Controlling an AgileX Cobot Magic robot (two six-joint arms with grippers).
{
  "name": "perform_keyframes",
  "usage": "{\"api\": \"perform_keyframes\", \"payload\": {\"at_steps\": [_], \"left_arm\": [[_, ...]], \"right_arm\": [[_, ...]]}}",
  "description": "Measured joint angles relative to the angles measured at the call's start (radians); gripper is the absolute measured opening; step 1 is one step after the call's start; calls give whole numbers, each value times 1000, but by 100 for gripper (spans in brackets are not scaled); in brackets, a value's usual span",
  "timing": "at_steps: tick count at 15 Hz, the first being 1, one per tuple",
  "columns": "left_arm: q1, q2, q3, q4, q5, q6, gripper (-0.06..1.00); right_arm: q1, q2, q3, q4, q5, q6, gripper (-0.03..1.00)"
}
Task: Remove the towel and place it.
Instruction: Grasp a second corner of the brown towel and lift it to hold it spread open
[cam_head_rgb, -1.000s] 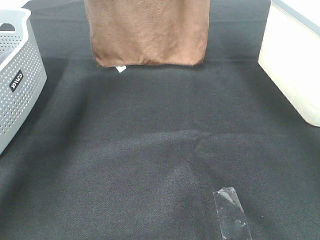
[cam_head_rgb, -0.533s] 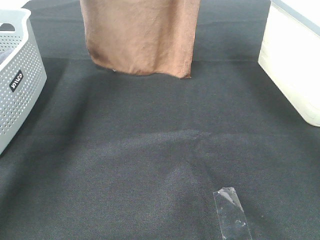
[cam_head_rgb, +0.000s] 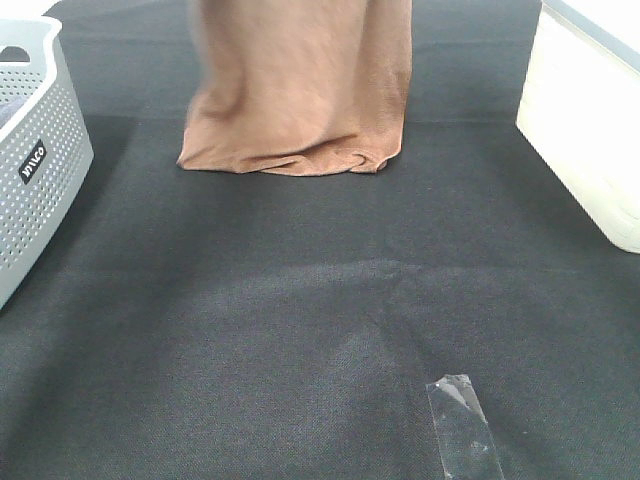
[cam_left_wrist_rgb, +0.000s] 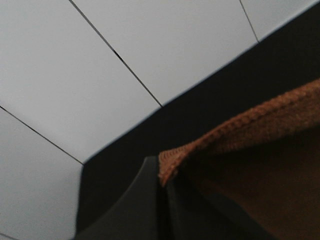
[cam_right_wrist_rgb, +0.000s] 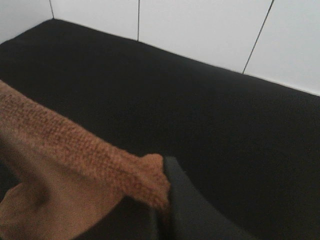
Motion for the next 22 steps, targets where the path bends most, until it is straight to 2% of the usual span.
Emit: {"api": "perform_keyframes", "payload": {"at_steps": [1, 2, 3, 4, 5, 6, 7, 8, 11, 13, 16, 19, 20, 22], "left_arm": [[0, 0, 0, 0, 0, 0, 0], [-8, -29, 0, -83, 139, 30, 0], [-8, -54, 0, -141, 241, 38, 0], [-8, -82, -1, -194, 358, 40, 0], [-8, -95, -1, -215, 441, 40, 0], [-8, -104, -1, -232, 476, 28, 0], [-8, -104, -1, -232, 476, 28, 0], [-8, -115, -1, -271, 488, -34, 0], [-8, -154, 28, -361, 489, -121, 0], [-8, -239, 182, -388, 489, -147, 0], [-8, -443, 491, -440, 489, -142, 0], [-16, -675, 850, -539, 486, -130, 0], [-19, -792, 1018, -573, 480, -127, 0], [-19, -938, 1226, -612, 470, -130, 0]], "right_arm": [[0, 0, 0, 0, 0, 0, 0], [0, -32, 0, 11, 118, -3, 0], [0, -49, 0, 31, 180, -10, 0], [-1, -81, 0, 78, 300, -35, 0], [-1, -87, 0, 86, 336, -39, 0], [-1, -101, -1, 97, 405, -49, 0], [-1, -101, -1, 97, 405, -49, 0], [-1, -114, -3, 109, 492, -61, 0], [-1, -140, 19, 126, 536, -63, 0], [-2, -202, 101, 141, 537, -64, 0], [-2, -360, 326, 150, 537, -64, 0], [0, -529, 596, 185, 533, -62, 0], [1, -622, 712, 218, 531, -54, 0], [11, -751, 865, 281, 530, -50, 0]]}}
